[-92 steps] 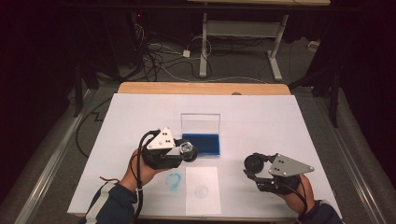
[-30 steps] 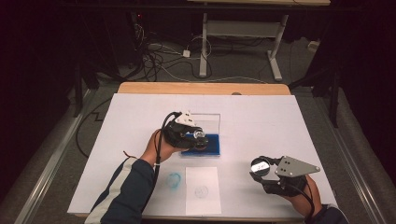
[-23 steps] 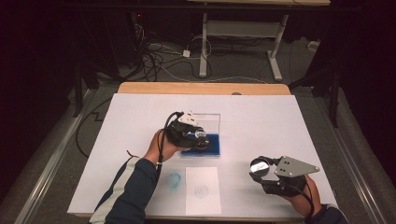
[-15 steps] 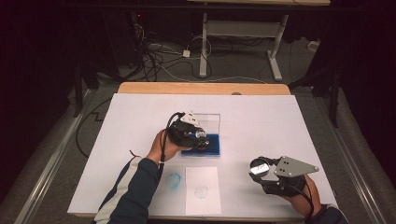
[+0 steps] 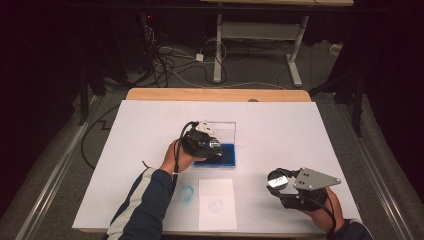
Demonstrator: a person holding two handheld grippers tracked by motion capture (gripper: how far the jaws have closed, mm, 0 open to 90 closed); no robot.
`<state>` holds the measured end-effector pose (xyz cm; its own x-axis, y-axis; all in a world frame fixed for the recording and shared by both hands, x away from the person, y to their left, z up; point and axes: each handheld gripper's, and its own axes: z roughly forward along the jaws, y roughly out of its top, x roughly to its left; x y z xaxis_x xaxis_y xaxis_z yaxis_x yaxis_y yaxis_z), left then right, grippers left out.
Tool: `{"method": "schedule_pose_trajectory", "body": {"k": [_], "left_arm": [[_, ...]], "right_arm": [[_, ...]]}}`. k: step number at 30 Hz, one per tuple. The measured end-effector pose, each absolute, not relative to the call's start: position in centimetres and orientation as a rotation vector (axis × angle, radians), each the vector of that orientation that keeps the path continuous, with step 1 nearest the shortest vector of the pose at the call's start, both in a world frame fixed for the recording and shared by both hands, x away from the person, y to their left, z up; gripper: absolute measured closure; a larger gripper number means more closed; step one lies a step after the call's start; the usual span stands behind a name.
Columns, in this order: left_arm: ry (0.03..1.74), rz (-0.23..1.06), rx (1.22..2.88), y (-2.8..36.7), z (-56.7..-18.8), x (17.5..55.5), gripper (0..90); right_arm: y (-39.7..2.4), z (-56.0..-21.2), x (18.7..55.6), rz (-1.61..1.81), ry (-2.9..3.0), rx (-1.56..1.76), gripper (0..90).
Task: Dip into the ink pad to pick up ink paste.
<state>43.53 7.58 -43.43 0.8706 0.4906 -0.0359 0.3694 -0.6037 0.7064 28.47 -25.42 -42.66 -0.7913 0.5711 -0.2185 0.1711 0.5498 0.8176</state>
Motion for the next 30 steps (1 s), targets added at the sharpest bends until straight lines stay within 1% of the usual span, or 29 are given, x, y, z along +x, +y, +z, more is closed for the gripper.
{"method": "schedule_pose_trajectory", "body": {"k": [12, 20, 30], "left_arm": [[0.631, 0.178, 2.243, 7.97, -43.87, 43.69, 54.2], [0.63, 0.202, 2.258, 7.7, -43.83, 43.38, 54.3], [0.634, 0.203, 2.258, 7.69, -43.86, 43.29, 54.4]], "right_arm": [[-25.29, -42.53, 28.26, 1.167, 2.312, 0.583, 39.0], [-25.28, -42.54, 28.23, 1.158, 2.313, 0.585, 39.0], [-25.29, -42.56, 28.25, 1.158, 2.314, 0.586, 39.0]]}}
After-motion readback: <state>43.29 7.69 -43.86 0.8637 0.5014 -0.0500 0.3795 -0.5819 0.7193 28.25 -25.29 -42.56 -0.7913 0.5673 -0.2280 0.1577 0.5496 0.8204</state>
